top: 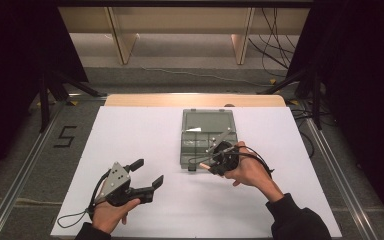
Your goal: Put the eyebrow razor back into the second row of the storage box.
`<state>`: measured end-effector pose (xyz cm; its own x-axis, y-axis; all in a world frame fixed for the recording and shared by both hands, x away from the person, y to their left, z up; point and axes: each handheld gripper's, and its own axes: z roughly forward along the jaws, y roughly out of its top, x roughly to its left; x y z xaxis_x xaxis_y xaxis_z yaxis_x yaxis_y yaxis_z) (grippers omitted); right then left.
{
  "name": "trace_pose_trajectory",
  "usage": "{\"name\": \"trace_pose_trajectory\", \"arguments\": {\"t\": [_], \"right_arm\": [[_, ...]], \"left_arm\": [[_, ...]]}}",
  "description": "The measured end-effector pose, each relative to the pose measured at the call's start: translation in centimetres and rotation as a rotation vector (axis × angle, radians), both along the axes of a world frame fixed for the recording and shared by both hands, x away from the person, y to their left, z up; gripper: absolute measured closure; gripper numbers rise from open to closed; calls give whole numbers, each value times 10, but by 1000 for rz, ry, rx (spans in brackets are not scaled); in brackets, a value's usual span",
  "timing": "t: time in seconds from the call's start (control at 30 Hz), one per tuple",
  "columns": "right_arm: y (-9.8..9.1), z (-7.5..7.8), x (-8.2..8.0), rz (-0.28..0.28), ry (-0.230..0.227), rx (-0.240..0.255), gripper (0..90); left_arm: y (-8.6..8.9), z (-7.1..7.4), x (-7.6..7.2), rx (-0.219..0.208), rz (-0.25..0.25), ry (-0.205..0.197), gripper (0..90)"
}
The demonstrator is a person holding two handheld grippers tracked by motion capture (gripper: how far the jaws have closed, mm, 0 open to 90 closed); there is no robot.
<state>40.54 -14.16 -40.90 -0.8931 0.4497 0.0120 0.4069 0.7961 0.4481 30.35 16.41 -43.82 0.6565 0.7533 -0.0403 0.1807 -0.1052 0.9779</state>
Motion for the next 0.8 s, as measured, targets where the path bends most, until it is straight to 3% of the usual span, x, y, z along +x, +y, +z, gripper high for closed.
{"name": "trace_pose_trajectory", "arguments": {"t": [0.2,0.27,0.5,0.8], "right_arm": [[-3,7,4,1,-23,10,828],[-4,10,6,-8,-23,15,828],[-9,19,12,-10,-57,14,828],[-13,19,17,-29,-62,19,828]], "left_arm": [[-1,0,0,-15,-7,-4,160],[0,0,0,2,-2,-5,160],[0,0,0,2,-2,-6,160],[0,0,0,4,-3,-7,160]]}}
